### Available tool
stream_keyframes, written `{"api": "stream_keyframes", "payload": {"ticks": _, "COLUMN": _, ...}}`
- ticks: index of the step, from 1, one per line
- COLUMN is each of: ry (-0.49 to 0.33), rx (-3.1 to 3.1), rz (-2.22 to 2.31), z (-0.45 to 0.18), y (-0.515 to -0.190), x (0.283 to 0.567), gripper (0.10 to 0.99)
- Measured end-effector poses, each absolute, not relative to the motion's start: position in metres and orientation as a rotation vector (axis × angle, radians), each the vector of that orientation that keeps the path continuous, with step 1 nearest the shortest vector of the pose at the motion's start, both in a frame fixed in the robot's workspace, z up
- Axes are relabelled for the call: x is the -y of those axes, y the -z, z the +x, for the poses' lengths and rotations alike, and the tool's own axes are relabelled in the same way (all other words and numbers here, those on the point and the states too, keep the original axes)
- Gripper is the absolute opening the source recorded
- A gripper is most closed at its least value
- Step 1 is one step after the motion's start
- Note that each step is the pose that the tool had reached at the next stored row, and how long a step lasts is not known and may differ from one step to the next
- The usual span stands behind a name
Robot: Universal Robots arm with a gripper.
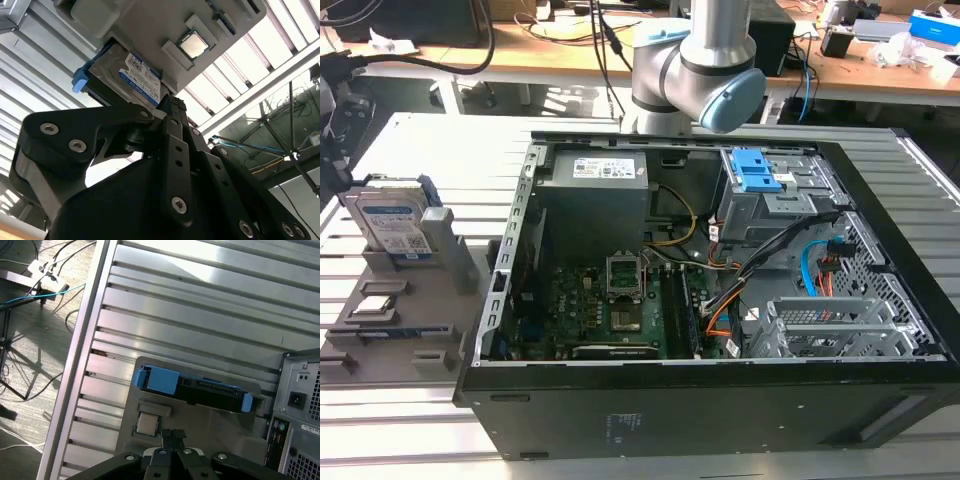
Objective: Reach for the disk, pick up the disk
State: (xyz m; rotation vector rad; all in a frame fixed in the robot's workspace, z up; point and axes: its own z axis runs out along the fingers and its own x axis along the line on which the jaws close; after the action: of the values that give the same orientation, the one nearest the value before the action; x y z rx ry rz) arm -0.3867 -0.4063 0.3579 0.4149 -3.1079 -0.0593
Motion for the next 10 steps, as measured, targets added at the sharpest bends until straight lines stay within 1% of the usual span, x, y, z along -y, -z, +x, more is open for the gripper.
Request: {"api": "stream_keyframes", "payload": {"ticks": 10, "ry": 0.058, "rx": 3.033, "rz": 0.779, "z": -0.3867, "y": -0.3579, "x": 0.4063, "gripper": 0.106}}
